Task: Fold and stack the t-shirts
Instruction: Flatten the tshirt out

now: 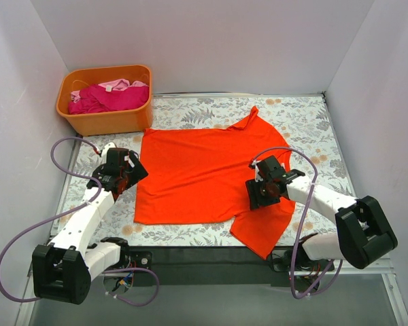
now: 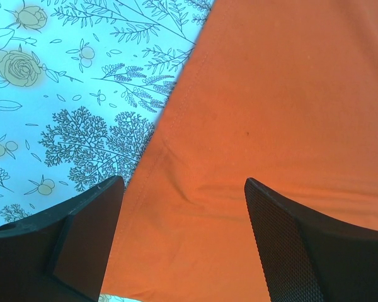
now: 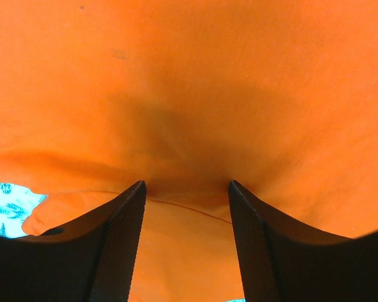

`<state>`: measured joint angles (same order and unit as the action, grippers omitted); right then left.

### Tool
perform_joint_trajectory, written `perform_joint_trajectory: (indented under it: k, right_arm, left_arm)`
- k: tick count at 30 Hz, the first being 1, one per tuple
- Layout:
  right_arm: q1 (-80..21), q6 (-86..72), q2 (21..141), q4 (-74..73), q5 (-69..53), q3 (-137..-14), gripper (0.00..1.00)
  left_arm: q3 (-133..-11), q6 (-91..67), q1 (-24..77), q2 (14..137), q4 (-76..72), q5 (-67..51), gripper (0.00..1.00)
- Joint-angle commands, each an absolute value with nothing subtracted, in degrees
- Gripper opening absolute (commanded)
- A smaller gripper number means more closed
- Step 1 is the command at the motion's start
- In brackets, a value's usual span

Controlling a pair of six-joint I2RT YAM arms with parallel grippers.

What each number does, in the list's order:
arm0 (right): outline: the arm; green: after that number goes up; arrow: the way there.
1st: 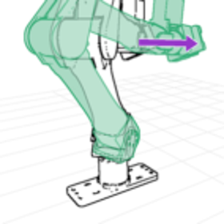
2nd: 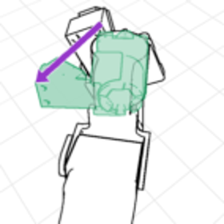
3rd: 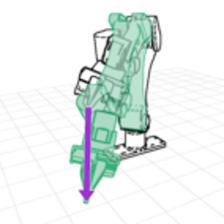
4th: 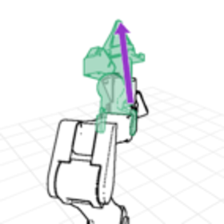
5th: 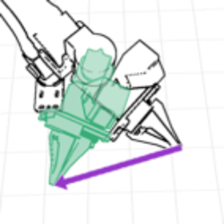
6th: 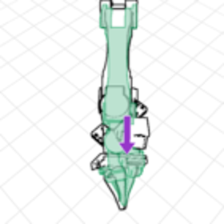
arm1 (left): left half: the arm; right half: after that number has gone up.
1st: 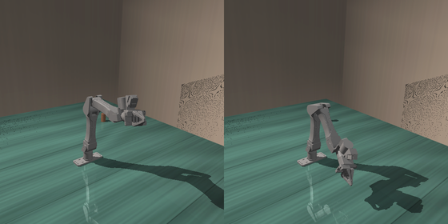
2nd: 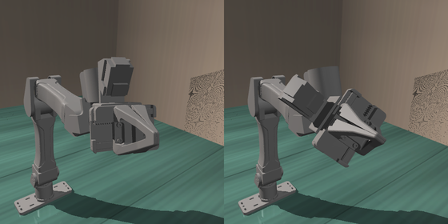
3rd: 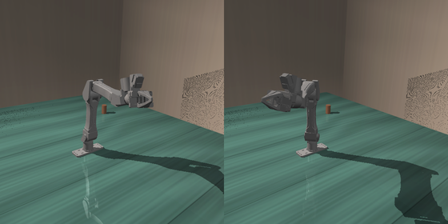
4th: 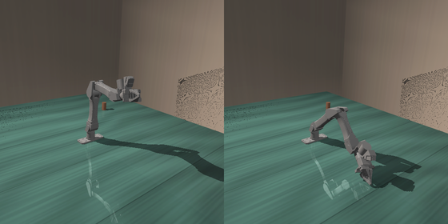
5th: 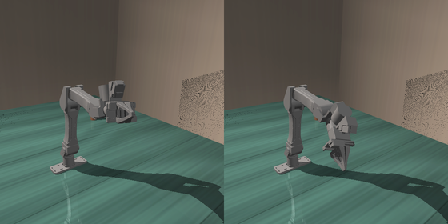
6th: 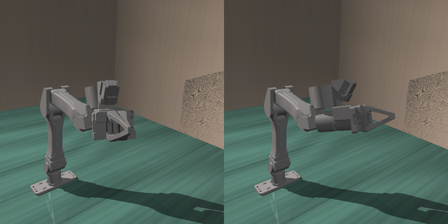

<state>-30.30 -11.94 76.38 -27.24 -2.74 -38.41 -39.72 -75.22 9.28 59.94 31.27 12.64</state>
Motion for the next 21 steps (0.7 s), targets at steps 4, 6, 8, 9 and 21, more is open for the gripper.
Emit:
perform_joint_trajectory:
  k: [4, 6, 8, 9, 21]
  right_arm:
    - [-30.59, -14.68, 73.13, -35.77, -0.44, -34.54, 0.55]
    - [-30.59, -14.59, 72.33, -35.68, -0.26, -35.07, 0.55]
    - [-30.5, -14.59, 72.33, -35.77, -0.26, -35.94, 0.56]
    - [-30.5, -14.59, 72.33, -35.77, 0.78, -36.73, 0.56]
    - [-28.22, -12.39, 69.43, -33.23, 5.35, -46.66, 0.56]
  left_arm:
    - [-39.73, -77.34, 9.4, 58.27, 33.92, 11.52, 0.72]
    - [-39.2, -77.69, 9.4, 58.36, 34.1, 10.73, 0.72]
    - [-38.67, -77.78, 9.4, 58.62, 34.28, 9.76, 0.72]
    - [-38.58, -77.78, 9.49, 58.8, 34.71, 9.49, 0.72]
    - [-40.34, -76.55, 9.49, 62.47, 35.07, 4.94, 0.72]
